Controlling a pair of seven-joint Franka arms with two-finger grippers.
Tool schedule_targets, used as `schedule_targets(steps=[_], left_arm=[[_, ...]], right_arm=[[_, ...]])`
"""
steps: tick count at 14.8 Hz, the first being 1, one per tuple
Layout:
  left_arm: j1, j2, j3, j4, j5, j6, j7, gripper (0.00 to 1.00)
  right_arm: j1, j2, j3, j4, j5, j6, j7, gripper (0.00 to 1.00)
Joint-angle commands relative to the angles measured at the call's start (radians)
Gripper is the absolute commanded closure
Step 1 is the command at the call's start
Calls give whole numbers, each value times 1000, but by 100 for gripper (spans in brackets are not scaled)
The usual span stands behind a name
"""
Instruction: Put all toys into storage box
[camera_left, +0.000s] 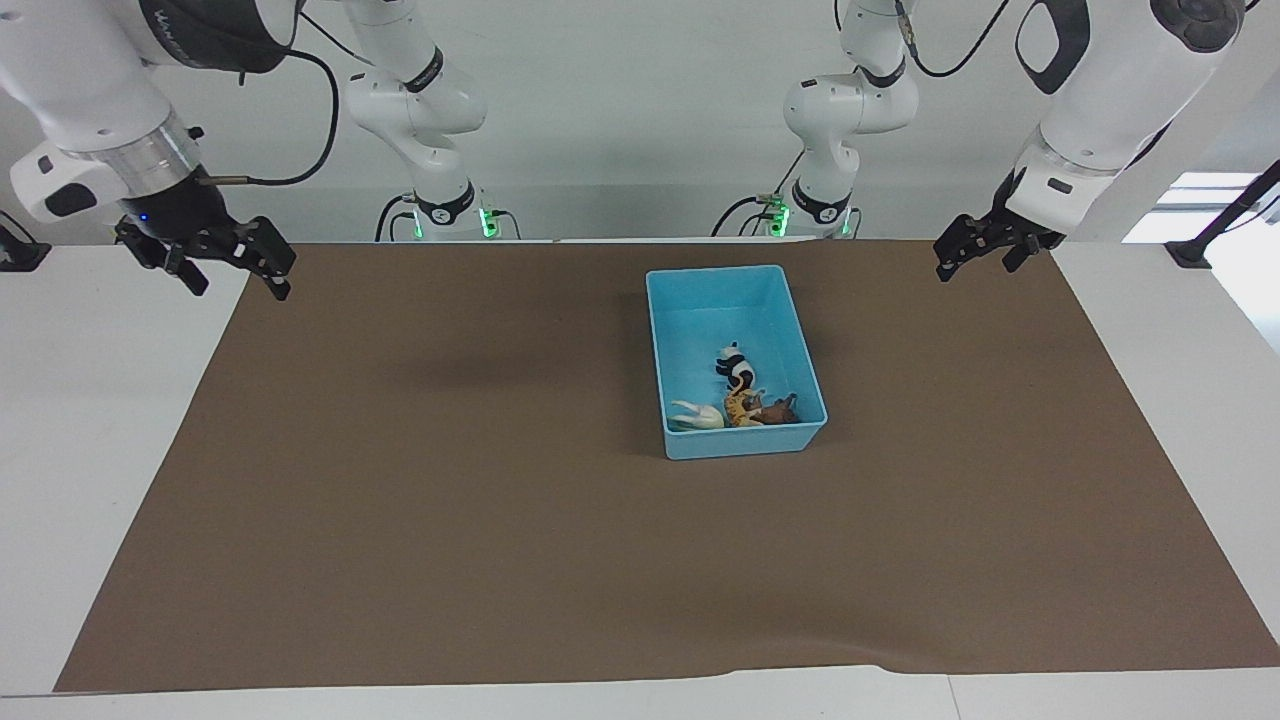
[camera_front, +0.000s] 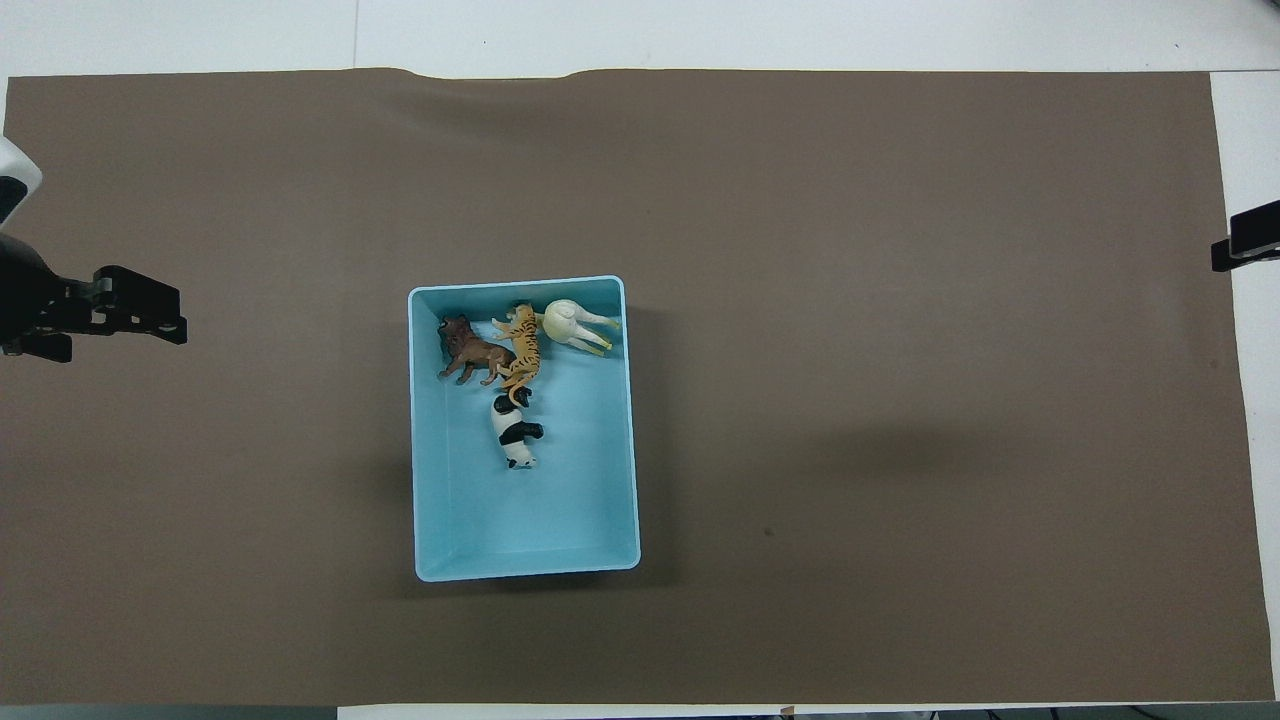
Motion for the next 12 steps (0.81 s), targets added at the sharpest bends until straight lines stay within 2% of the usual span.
schedule_targets(steps=[1, 3, 12], left_arm=[[-8, -25, 11, -28, -13, 39, 10, 0], [-10, -23, 10, -29, -13, 90, 12, 0], [15, -23, 11, -29, -11, 88, 7, 0]], right_arm=[[-17, -115, 12, -183, 15, 104, -12, 0], [-22, -130, 12, -201, 9, 113, -10, 0], [-22, -109, 15, -162, -16, 143, -1, 0]])
